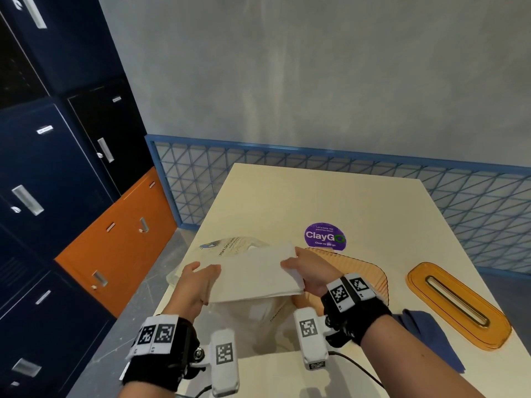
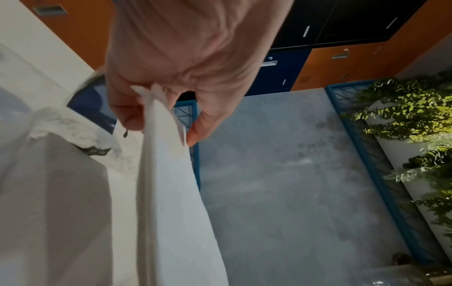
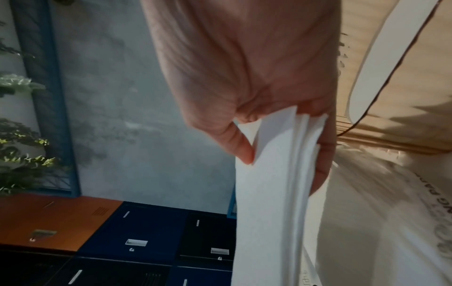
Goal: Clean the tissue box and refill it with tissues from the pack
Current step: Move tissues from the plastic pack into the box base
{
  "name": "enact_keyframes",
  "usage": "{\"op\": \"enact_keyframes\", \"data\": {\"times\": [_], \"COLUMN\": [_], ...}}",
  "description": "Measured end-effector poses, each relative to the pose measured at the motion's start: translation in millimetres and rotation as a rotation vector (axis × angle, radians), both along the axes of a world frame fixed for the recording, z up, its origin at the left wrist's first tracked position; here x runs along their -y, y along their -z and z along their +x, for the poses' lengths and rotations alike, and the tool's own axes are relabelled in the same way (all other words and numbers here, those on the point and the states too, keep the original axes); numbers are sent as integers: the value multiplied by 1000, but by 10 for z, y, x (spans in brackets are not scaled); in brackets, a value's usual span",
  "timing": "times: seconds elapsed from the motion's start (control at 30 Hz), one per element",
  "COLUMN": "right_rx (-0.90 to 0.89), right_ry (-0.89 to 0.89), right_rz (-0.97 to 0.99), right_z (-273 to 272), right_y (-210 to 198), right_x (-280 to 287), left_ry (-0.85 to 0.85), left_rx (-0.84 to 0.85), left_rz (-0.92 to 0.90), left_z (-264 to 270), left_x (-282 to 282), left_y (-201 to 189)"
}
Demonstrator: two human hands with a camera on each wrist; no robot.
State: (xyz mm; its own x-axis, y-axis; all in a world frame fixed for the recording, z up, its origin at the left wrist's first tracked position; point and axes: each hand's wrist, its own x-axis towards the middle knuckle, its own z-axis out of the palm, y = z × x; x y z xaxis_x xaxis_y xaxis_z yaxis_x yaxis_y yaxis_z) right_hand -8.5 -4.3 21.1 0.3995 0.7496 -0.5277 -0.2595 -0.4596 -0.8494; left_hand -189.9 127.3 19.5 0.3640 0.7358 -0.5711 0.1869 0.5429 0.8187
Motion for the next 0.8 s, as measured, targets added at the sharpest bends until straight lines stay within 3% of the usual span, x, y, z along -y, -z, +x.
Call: {"op": "enact_keyframes", "data": {"times": [0.17, 0.33, 0.47, 0.67, 0.8], "right_rx": [103, 266, 405, 424, 493], "right_ry": [-25, 54, 154, 203, 227], "right_rz": [4, 62, 193, 94, 95], "right_z": [-63, -69, -106, -297, -300], "right_y": [-29, -97, -124, 242, 223], "right_x": [-69, -117, -100, -91, -120], "left_ry": [134, 125, 114, 67, -8], "left_rx": [88, -54, 99, -3, -7], "left_rz": [31, 386, 552, 532, 578], "left_z": [53, 128, 95, 137, 231], "left_x": [122, 142, 173, 319, 334], "left_y": [-128, -187, -163, 278, 277]}}
